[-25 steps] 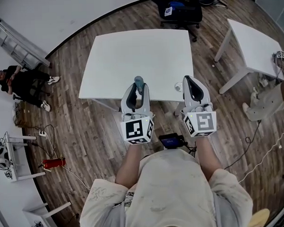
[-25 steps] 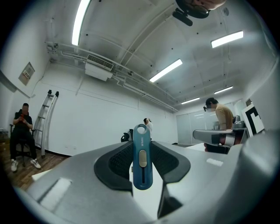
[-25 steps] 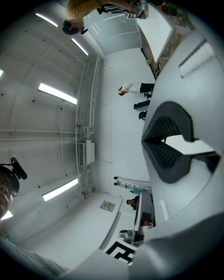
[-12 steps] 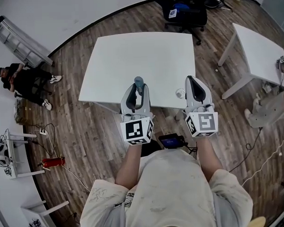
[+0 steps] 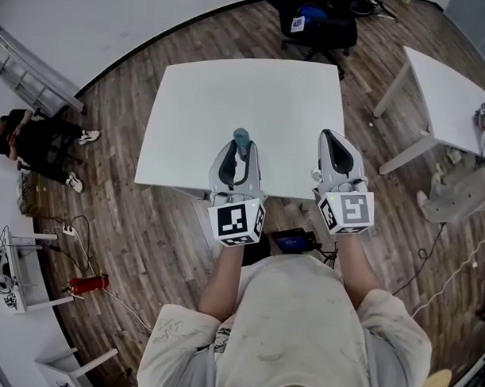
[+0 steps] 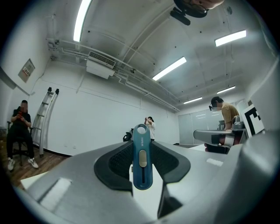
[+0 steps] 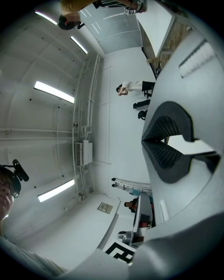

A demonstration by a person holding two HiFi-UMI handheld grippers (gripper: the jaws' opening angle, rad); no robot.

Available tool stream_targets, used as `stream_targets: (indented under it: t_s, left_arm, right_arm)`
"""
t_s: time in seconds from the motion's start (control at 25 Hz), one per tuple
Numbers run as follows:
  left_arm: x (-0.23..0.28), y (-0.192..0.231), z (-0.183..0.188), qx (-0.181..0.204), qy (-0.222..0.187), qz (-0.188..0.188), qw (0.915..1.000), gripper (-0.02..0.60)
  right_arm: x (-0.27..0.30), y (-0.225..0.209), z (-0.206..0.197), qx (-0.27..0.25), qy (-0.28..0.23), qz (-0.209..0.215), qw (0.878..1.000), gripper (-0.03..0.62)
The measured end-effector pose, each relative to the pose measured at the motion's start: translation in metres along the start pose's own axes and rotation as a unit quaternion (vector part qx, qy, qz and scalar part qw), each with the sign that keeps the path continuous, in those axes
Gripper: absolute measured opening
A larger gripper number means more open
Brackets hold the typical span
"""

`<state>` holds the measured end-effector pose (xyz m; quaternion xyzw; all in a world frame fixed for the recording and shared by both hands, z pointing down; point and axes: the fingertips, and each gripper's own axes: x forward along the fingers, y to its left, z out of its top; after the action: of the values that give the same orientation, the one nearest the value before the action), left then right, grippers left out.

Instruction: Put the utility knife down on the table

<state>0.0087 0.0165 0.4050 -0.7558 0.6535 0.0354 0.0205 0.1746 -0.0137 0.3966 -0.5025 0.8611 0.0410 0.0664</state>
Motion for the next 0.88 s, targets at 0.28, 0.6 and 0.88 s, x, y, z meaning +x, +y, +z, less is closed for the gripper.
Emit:
stream_targets:
  t_s: [0.28,0.6,0.88]
  left_arm:
    - [0.106,0.204,-0.012,-0.013,0.002,0.003,0.9999,0.147]
    - [0.236,0.434,-0.031,-0.036,0.012,-0.002,0.9993,0.147]
    - [0.351,0.608,-0.002,-0.049,0.018,-0.017,0.9985,0.147]
  right_arm:
    - [0.206,0.102,-0.037,-0.009,0.010,0.008,1.000,0.005]
    - [0.440,0.205,-0.078,-0.025,0.028,0.000,0.999,0.005]
    - [0.637,0.278,-0.071,-0.033,0.042,-0.012,0.998,0.005]
